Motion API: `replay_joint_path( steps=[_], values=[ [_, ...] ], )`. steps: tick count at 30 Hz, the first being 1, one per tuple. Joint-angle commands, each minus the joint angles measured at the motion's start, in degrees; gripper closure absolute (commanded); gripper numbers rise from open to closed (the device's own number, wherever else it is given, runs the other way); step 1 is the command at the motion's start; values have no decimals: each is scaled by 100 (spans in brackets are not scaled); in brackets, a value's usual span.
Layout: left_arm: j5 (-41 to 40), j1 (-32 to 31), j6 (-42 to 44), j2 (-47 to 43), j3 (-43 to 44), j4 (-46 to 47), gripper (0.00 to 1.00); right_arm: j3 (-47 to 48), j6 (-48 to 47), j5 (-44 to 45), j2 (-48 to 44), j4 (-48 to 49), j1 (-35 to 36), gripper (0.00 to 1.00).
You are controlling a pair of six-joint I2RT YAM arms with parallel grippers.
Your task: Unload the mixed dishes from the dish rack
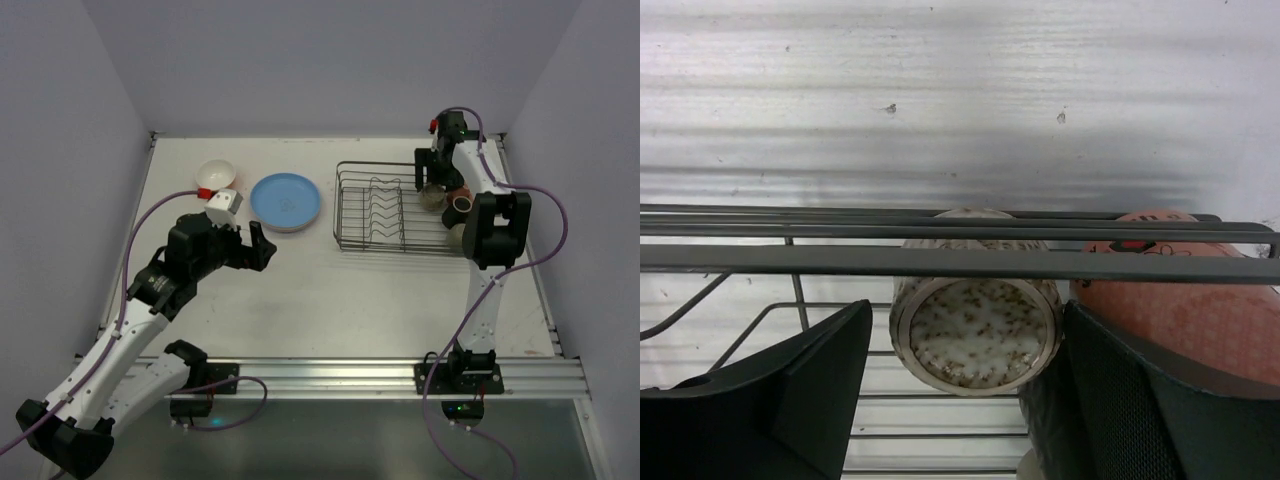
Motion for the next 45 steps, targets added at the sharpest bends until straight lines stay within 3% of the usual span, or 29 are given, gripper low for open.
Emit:
replay_joint_path(
  steps=[1, 5, 7, 8, 9, 11, 17, 22, 26, 29, 31, 32, 34, 35, 38, 41, 42, 45],
  values=[
    [116, -41, 160, -23, -3, 244, 0, 217, -116, -59, 145, -144, 15, 21],
    [107, -50, 160, -23, -3, 235, 0, 243, -108, -6, 242, -205, 24, 21],
    [107, -50, 160, -23, -3, 244, 0, 252, -107, -41, 268, -206, 24, 26],
    [107, -50, 160, -14, 6, 235, 0, 244, -108, -50, 260, -205, 32, 31],
    [125, -50, 160, -23, -3, 244, 0, 209, -108, -59, 225, -171, 32, 45],
    [125, -50, 160, -14, -3, 244, 0, 182, -116, -68, 172, -127, 59, 60],
    [81, -50, 169, -41, -3, 244, 0, -46, -99, -6, -328, -83, 217, 81],
    [10, -50, 160, -84, 50, 235, 0, -713, 217, 152, -1408, 154, 287, 83],
    [159, -50, -24, -120, 207, 331, 0, -1643, 515, 38, -2855, 558, 305, 83],
    [869, -59, -409, -111, 436, 629, 0, -2546, 717, -724, -4015, 1144, 331, 85],
    [1914, -59, -761, -137, 341, 1514, 0, -3102, 859, -2207, -4624, 1899, 331, 86],
    [2683, -85, -1250, -137, 235, 2562, 0, -3662, 1103, -2734, -5201, 2217, 349, 85],
    [3208, -190, -1832, -85, -185, 3902, 0, -4262, 1499, -4346, -5732, 3424, 358, 85],
    [3271, -434, -2209, 37, -275, 4840, 0, -4840, 2136, -4766, -5978, 3912, 375, 85],
    [2720, -1320, -1786, 449, -109, 5209, 0, -5755, 3594, -5639, -6691, 5705, 524, 86],
    [1858, -2156, -786, 793, 260, 5149, 0, -6145, 4538, -5675, -7052, 6584, 700, 85],
    [1325, -2299, -476, 968, 374, 4887, 0, -6198, 4742, -5745, -7114, 6754, 796, 85],
    [768, -2564, 430, 1128, 603, 4683, 2, -6427, 5629, -6034, -7255, 7606, 867, 84]
  ],
)
